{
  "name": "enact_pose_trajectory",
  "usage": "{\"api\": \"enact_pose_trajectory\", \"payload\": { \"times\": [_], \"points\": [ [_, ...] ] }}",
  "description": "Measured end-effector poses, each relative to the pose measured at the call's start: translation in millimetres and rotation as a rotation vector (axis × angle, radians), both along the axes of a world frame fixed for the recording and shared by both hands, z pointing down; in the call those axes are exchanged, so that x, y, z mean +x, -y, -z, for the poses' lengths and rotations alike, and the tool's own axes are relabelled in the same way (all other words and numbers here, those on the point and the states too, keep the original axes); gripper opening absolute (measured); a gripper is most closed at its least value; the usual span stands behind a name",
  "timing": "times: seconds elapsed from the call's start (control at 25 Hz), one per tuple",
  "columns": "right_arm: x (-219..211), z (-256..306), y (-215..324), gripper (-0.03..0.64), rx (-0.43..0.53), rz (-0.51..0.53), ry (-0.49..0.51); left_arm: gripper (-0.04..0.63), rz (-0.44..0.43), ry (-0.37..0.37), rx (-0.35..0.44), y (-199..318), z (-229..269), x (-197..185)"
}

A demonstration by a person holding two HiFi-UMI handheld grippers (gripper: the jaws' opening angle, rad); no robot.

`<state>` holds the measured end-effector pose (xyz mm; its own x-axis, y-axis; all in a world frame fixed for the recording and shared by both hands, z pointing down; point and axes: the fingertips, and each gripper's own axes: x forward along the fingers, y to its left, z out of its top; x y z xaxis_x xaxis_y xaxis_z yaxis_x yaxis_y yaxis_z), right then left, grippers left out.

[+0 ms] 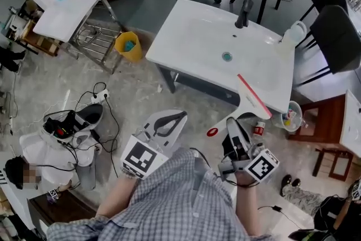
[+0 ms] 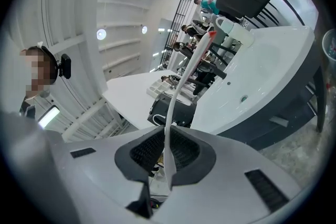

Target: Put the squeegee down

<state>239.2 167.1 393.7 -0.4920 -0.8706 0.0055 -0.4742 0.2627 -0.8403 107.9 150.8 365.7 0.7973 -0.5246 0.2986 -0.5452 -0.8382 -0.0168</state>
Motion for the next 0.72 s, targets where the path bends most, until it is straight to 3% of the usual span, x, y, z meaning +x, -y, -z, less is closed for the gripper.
{"api": "enact_pose_trajectory", "payload": {
  "times": [0.72],
  "points": [
    [-63, 6, 114, 0.032, -0.04, 0.014, -0.042, 0.005, -0.042, 0.0, -0.042, 120, 0, -50]
  ]
}}
